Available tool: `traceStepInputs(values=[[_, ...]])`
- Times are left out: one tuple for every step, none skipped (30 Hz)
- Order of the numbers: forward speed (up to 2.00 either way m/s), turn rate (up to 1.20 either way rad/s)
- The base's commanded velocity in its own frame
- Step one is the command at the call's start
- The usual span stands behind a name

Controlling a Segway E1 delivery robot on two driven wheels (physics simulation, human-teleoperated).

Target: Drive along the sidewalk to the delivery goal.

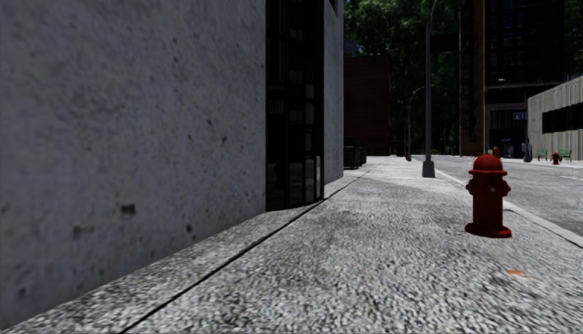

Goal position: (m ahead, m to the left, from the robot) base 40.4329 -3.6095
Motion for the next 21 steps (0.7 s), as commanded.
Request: traceStepInputs(values=[[2.0, -0.71], [2.0, -0.71], [2.0, -0.71], [2.0, -0.71], [2.0, -0.7], [2.0, -0.7], [2.0, -0.7], [2.0, -0.67], [2.0, -0.67], [2.0, -0.65], [2.0, -0.6], [2.0, -0.52], [2.0, -0.49], [2.0, -0.49], [2.0, -0.4], [2.0, -0.16], [2.0, -0.16], [2.0, 0.0], [2.0, 0.0], [2.0, 0.0], [2.0, 0.0]])
